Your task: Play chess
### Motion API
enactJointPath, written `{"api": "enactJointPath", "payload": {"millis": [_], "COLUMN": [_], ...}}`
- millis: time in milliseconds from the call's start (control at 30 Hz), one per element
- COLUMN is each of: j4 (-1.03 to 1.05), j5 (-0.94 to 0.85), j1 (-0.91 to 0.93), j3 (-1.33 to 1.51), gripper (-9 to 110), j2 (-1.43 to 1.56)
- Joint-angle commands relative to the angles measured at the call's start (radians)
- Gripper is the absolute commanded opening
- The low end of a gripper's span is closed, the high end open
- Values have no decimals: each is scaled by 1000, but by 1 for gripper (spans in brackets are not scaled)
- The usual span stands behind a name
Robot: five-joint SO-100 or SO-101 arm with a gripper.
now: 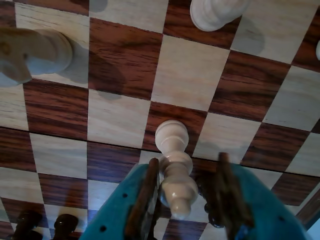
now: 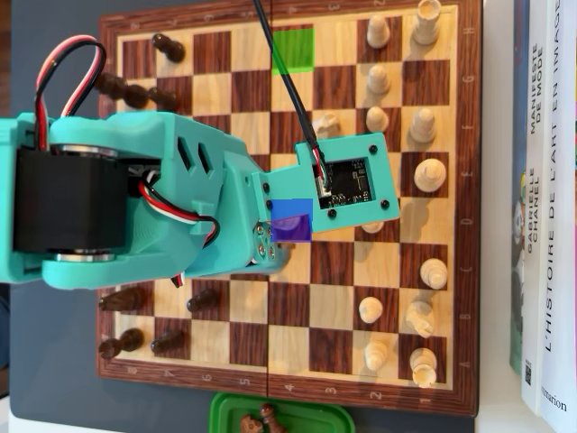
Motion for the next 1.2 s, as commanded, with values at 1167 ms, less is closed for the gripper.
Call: {"api": "enactJointPath", "payload": {"millis": [1167], "j4": [-3], "j5": [6], "j1": [-31], "j3": [-29], "gripper": [7], "j2": [166]}}
